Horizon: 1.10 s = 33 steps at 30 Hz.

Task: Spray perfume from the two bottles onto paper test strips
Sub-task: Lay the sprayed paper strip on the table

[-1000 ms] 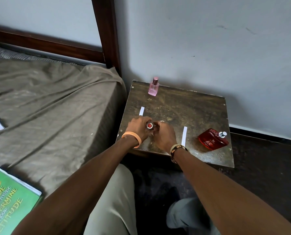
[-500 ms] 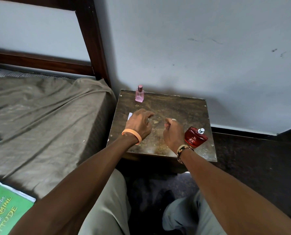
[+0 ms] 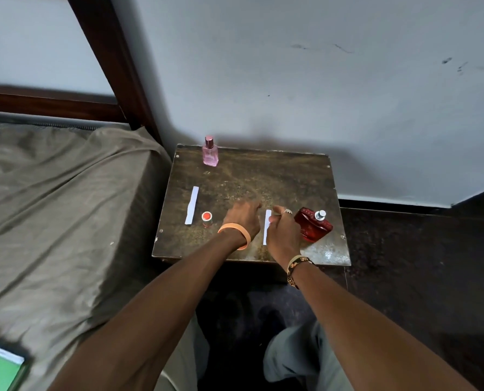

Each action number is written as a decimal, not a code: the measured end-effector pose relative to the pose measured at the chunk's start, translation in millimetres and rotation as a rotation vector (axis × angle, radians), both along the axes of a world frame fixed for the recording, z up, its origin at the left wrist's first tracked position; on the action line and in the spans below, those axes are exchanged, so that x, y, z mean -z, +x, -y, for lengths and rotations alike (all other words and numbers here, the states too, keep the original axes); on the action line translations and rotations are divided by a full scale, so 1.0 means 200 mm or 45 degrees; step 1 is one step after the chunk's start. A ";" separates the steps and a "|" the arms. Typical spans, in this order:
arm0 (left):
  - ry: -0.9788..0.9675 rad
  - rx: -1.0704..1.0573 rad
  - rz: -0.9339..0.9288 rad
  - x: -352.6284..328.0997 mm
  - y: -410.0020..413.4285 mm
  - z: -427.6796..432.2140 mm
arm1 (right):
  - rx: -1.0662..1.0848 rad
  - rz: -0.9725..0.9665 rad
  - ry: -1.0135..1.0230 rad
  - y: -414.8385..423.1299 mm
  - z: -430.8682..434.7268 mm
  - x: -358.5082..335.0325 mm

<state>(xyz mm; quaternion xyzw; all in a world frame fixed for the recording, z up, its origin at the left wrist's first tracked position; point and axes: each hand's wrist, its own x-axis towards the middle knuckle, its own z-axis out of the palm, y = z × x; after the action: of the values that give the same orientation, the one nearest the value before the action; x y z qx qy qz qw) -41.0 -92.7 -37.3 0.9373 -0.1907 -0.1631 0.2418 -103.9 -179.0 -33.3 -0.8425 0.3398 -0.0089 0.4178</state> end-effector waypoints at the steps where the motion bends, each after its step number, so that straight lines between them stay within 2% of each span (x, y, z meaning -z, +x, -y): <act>1: 0.012 0.017 -0.024 0.02 0.01 0.01 | 0.005 -0.013 0.000 0.00 0.00 0.01; 7: 0.055 0.137 -0.120 0.10 0.04 0.07 | -0.001 0.011 -0.067 0.01 0.01 0.07; 11: 0.120 0.146 -0.064 0.14 0.05 0.07 | -0.043 0.038 -0.128 0.01 0.02 0.09; 19: 0.039 0.074 0.022 0.17 0.04 0.07 | -0.043 0.050 -0.154 0.02 0.02 0.15; 22: -0.033 0.055 0.040 0.18 0.04 0.07 | -0.034 0.051 -0.152 0.01 0.01 0.15; 28: -0.188 -0.088 -0.068 0.18 0.05 0.04 | -0.006 0.099 -0.119 0.01 0.00 0.15; 33: -0.414 -0.181 -0.141 0.10 0.07 -0.02 | -0.023 0.117 -0.011 0.02 -0.01 0.10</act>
<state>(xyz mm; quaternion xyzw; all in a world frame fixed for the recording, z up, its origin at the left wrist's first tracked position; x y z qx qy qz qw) -26.5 -88.2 -57.8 0.8867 -0.1343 -0.1638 0.4110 -100.7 -176.4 -53.2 -0.8461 0.3128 -0.0454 0.4293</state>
